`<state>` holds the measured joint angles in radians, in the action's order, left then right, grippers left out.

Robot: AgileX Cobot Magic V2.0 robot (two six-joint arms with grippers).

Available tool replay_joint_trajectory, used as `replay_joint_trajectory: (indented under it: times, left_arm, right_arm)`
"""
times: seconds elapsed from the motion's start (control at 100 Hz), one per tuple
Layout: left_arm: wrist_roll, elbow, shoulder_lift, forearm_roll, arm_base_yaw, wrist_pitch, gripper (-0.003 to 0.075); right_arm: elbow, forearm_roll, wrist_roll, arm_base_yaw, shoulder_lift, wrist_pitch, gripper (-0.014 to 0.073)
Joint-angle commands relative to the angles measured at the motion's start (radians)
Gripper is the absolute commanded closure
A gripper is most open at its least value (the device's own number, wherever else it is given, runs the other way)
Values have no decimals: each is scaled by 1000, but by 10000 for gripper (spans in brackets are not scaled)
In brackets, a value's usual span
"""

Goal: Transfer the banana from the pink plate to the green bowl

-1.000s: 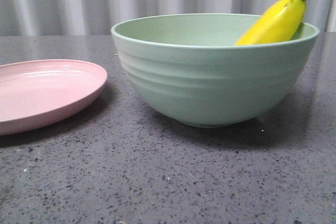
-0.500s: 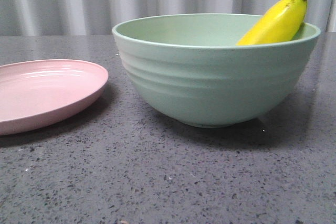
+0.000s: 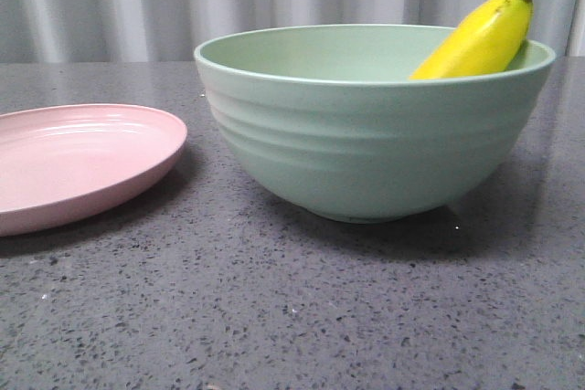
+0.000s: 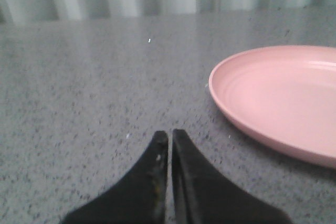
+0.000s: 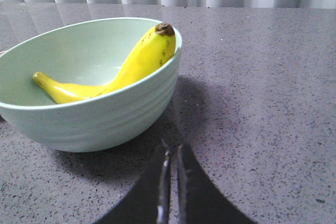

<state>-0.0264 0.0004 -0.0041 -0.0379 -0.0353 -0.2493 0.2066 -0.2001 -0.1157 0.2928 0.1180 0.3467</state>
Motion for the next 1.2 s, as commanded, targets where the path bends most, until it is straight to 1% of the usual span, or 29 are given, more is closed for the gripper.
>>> replay_joint_trajectory:
  times: [0.0,0.89,0.94,1.01,1.09,1.19]
  left_arm:
    - [21,10,-29,7,11,-11,741]
    - [13,11,-29,-2,8,-9,741]
    - [13,11,-29,-2,8,-9,741]
    - [13,11,-29,-2,8,-9,741]
    - [13,11,-29,-2,8,-9,741]
    - [13,11,-29,-2,8,-9,741]
  right_arm:
    - [26,4,-9,-4,10,-77,647]
    - [22,4,-9,-4,10,-77,647]
    - [8,4,-9,-7,8,-98,647]
    - [-21,4,-9,-27,8,-123,647]
    - [-56,12,-9,-74,8,-161,647]
    - [-120,19,-7,-157,8,-275,647]
